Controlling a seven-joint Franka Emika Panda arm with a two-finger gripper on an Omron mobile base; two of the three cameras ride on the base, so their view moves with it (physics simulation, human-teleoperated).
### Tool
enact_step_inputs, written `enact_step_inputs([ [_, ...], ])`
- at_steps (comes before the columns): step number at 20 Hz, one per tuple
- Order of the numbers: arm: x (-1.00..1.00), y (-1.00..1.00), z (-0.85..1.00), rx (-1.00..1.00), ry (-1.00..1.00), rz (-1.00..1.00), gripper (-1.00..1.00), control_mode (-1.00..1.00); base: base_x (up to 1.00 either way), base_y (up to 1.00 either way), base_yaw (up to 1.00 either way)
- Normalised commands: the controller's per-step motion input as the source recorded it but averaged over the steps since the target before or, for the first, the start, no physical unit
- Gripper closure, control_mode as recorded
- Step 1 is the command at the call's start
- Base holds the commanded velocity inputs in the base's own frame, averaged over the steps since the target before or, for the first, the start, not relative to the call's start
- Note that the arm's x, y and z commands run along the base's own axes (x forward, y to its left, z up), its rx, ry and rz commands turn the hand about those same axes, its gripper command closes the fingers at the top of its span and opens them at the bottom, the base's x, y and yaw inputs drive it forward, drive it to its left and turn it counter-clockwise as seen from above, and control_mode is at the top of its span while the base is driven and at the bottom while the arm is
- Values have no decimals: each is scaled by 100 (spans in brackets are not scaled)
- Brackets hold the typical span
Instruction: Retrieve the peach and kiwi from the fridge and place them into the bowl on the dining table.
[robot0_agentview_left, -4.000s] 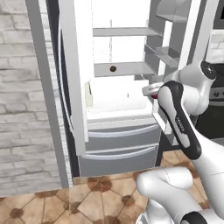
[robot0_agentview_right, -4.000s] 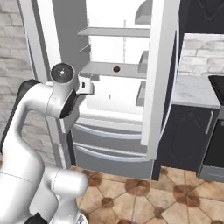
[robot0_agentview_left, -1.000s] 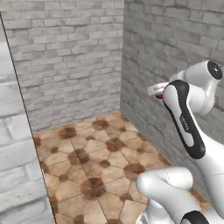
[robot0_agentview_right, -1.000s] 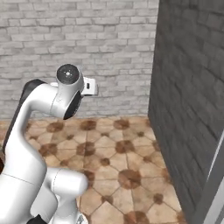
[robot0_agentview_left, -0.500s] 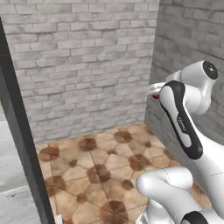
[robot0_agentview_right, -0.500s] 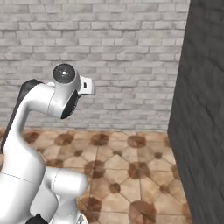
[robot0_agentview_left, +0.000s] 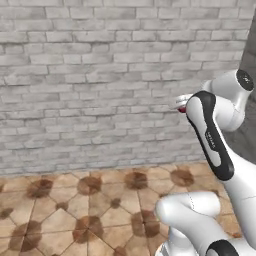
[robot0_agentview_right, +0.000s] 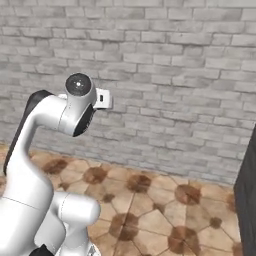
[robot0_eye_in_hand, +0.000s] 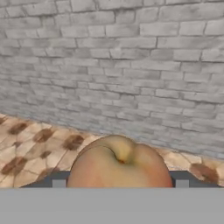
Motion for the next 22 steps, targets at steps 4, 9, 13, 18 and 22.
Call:
enact_step_inputs([
  [4,0,0,0,0,0,0,100,100,51,0,65],
  [9,0,0,0,0,0,0,100,100,57,0,67],
  [13,0,0,0,0,0,0,100,100,75,0,65],
  [18,0,0,0,0,0,0,100,100,81,0,61],
  [22,0,0,0,0,0,0,100,100,80,0,59],
])
